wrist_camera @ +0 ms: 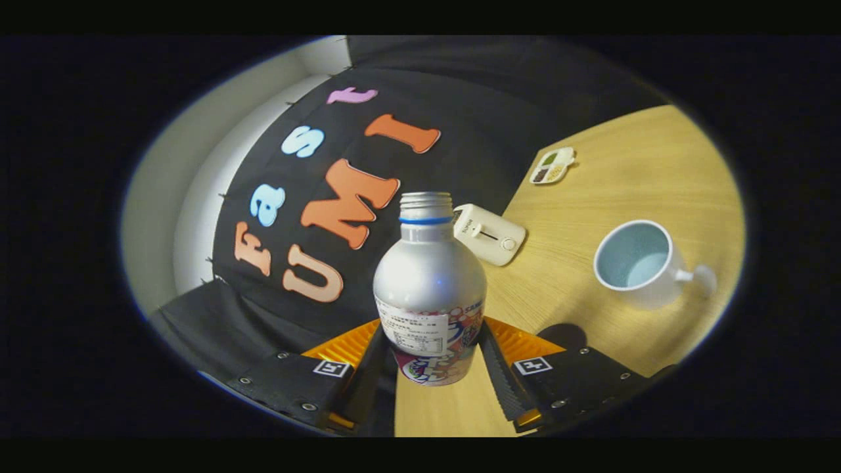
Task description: Take the bottle from table, then pour the juice into the cup, finally place the bottle on the coaster
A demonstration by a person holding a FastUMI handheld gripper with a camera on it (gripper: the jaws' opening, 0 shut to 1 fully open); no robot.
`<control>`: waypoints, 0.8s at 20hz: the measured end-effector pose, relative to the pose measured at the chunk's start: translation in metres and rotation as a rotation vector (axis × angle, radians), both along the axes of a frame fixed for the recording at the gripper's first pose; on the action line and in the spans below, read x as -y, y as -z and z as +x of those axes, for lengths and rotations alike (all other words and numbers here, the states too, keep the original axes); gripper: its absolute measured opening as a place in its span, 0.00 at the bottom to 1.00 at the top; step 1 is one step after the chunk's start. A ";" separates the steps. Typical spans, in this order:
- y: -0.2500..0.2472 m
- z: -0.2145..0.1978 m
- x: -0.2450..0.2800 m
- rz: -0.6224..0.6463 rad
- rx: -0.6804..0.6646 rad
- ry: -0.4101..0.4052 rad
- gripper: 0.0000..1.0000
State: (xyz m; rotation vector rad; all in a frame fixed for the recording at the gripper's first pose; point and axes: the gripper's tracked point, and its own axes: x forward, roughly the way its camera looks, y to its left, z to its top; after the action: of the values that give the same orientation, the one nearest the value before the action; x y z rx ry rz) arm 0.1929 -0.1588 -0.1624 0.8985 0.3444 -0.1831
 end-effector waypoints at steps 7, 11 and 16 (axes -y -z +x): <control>0.023 0.000 0.002 -0.453 -0.088 -0.118 0.75; 0.040 0.003 0.000 -0.642 -0.146 -0.172 0.76; 0.060 0.008 -0.006 -0.826 -0.186 -0.248 0.76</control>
State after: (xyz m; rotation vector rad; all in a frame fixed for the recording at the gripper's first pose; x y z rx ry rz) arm 0.2012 -0.1527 -0.2224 0.0192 0.4968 -0.1584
